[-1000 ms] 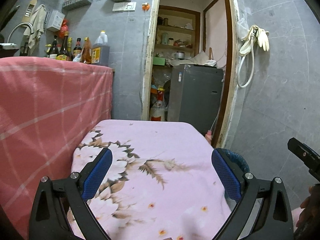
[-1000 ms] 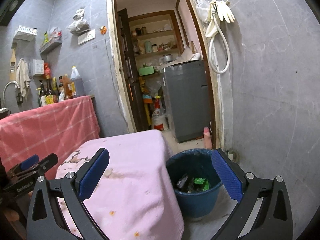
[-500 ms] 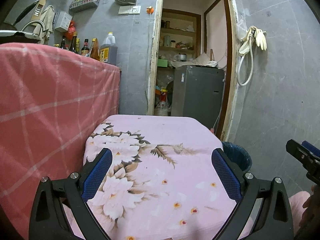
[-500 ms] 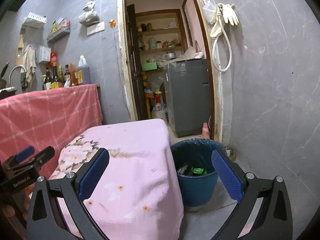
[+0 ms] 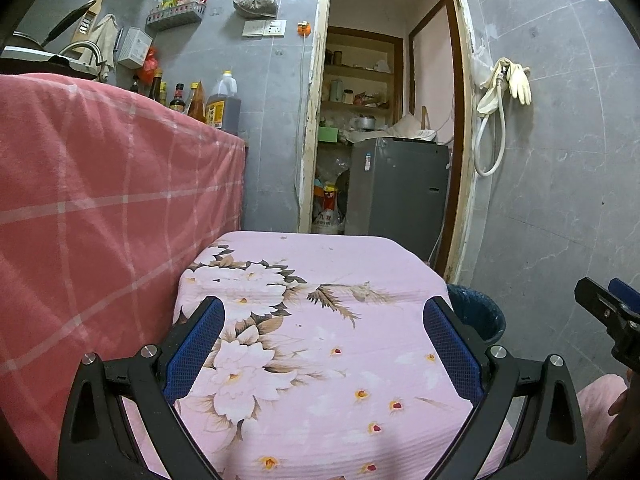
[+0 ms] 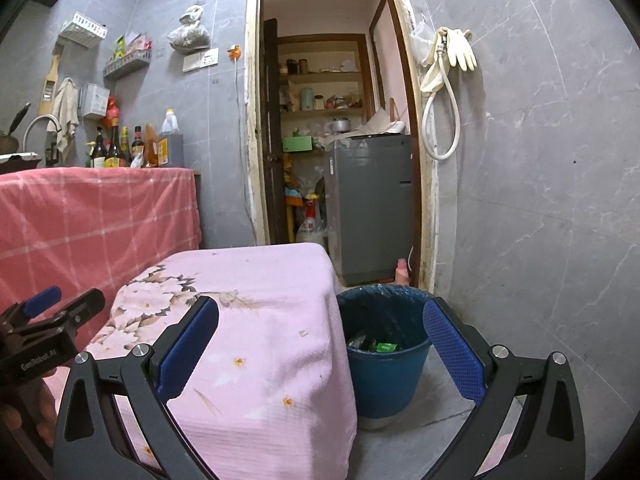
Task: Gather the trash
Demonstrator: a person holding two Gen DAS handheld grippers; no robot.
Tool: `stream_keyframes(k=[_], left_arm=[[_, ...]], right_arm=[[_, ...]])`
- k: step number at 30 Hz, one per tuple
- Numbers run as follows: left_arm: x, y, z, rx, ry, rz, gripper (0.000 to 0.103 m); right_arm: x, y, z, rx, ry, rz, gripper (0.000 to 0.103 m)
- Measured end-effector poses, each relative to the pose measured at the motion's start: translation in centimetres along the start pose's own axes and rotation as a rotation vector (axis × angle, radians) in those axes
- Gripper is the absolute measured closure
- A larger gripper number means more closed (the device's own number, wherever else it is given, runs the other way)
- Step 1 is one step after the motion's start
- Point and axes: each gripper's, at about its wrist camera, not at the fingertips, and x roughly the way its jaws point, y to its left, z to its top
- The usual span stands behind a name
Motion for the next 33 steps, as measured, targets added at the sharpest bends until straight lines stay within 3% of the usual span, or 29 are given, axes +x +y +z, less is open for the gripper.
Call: stream_keyframes(k=[33], left_arm=[[-0.19,0.37,-0.25,0.009,0.000,-0.002,0.006]], right_arm=[[-0.13,0.20,-0.02,0.010,0.001,0.000,0.000]])
